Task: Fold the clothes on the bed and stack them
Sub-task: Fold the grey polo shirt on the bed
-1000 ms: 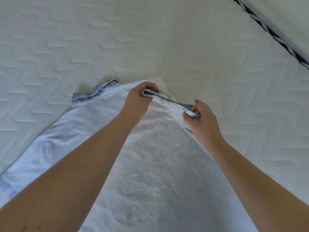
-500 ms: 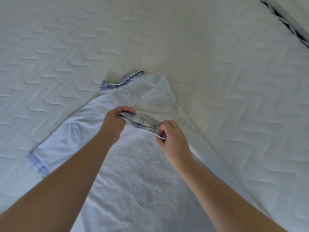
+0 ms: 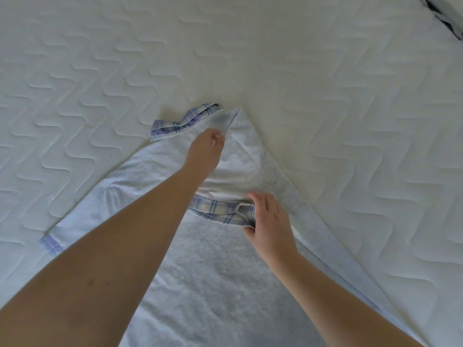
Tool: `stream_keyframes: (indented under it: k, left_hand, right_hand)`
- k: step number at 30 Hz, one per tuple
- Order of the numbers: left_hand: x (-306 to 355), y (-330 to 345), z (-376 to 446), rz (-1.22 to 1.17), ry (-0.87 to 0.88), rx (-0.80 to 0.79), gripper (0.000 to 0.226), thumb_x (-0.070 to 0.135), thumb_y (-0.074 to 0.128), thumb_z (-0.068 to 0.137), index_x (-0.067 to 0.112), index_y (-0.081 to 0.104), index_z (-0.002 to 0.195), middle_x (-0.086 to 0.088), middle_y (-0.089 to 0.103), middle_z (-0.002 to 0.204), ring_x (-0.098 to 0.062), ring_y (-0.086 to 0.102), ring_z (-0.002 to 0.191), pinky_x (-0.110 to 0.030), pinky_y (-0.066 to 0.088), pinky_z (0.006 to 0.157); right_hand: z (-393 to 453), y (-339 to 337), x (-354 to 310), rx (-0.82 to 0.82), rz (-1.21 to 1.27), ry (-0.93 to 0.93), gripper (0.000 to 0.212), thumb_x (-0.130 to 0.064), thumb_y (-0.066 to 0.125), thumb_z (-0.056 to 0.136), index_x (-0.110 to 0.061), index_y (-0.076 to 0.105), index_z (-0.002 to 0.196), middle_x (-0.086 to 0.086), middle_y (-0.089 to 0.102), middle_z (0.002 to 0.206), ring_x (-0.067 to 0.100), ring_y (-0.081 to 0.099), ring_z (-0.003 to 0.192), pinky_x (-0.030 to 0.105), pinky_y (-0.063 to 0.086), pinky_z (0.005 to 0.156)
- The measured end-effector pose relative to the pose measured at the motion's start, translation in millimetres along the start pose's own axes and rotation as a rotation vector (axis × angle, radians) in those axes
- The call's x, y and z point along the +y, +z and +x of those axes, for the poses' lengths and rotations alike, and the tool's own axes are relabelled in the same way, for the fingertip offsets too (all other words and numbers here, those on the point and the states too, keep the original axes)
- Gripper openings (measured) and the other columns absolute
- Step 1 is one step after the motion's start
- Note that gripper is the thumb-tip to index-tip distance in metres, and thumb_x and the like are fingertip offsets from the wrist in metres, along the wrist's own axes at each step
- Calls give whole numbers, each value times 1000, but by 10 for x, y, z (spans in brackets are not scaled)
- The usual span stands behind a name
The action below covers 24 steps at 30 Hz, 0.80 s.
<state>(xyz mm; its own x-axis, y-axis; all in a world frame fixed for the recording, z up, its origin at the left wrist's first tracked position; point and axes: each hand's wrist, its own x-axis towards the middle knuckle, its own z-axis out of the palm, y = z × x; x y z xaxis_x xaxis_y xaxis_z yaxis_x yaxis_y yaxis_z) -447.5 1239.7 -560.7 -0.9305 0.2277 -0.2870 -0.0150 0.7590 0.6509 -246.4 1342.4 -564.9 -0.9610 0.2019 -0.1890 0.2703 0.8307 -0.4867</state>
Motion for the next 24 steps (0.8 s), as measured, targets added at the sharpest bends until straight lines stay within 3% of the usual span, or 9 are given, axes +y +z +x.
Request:
stream_keyframes:
  k: [2, 5, 6, 8, 11, 14, 18, 22, 24]
  left_hand:
    - [149, 116, 226, 51, -48, -101, 32, 43, 47, 100, 17, 56, 117, 9, 56, 95, -10, 53, 85, -19, 39, 72]
    - [253, 240, 479, -13, -137, -182, 25, 40, 56, 96, 16, 60, 96, 6, 53, 75, -13, 51, 69, -20, 38, 53]
    - [275, 251, 532, -104, -145, -184, 19, 33, 60, 96, 17, 63, 106, 7, 55, 76, -12, 52, 67, -18, 40, 50]
    - [331, 261, 644, -238, -128, -174, 41, 18, 61, 94, 21, 56, 135, 10, 58, 80, -6, 49, 63, -12, 40, 48]
    - [427, 294, 770, -222, -131, -186, 51, 8, 57, 92, 20, 50, 141, 7, 61, 100, -4, 51, 64, -8, 41, 48]
    - [459, 356, 859, -221, -158, -225, 54, -1, 50, 91, 22, 51, 140, 0, 60, 122, -7, 56, 76, -11, 45, 56]
    - [442, 424, 913, -163, -159, -265, 62, -3, 47, 89, 29, 47, 142, -2, 55, 130, -11, 55, 81, -18, 45, 64]
    - [470, 439, 937, -62, -161, -315, 63, 2, 49, 92, 34, 38, 145, -4, 54, 129, -15, 56, 84, -31, 53, 78]
    - [502, 413, 911, -3, -141, -338, 63, 6, 53, 92, 32, 34, 146, -7, 55, 128, -25, 59, 95, -39, 53, 86]
  right_hand:
    - [-21, 7, 43, -41, -33, 62, 42, -23, 70, 79, -14, 56, 117, 6, 59, 105, 28, 59, 96, 35, 44, 78]
    - [-10, -10, 71, -111, -47, 43, 26, -32, 55, 91, -17, 54, 112, 4, 62, 96, 26, 63, 88, 31, 36, 64]
    - [-10, -29, 57, -115, -43, 9, 27, -32, 59, 89, -17, 55, 110, 3, 63, 92, 26, 65, 82, 30, 36, 60]
    - [-4, -58, 0, -61, -21, -68, 33, -28, 77, 74, -14, 62, 99, 3, 63, 75, 25, 64, 61, 27, 37, 47]
    - [47, -98, -139, 33, 33, -140, 31, -21, 86, 61, -15, 61, 80, 0, 58, 61, 22, 57, 45, 22, 33, 38]
    - [131, -81, -230, 80, 65, -127, 25, -20, 81, 68, -15, 60, 80, 1, 57, 62, 24, 57, 47, 23, 32, 40]
    - [222, -10, -299, 90, 72, -97, 23, -18, 80, 69, -15, 61, 81, 1, 57, 64, 23, 57, 51, 23, 28, 44]
    - [282, 99, -263, 43, 70, -91, 7, -19, 64, 86, -13, 61, 89, 4, 62, 81, 26, 60, 74, 31, 35, 54]
    - [268, 138, -196, -45, 78, -115, 15, -24, 55, 92, -15, 62, 101, 2, 63, 95, 24, 58, 91, 34, 41, 68]
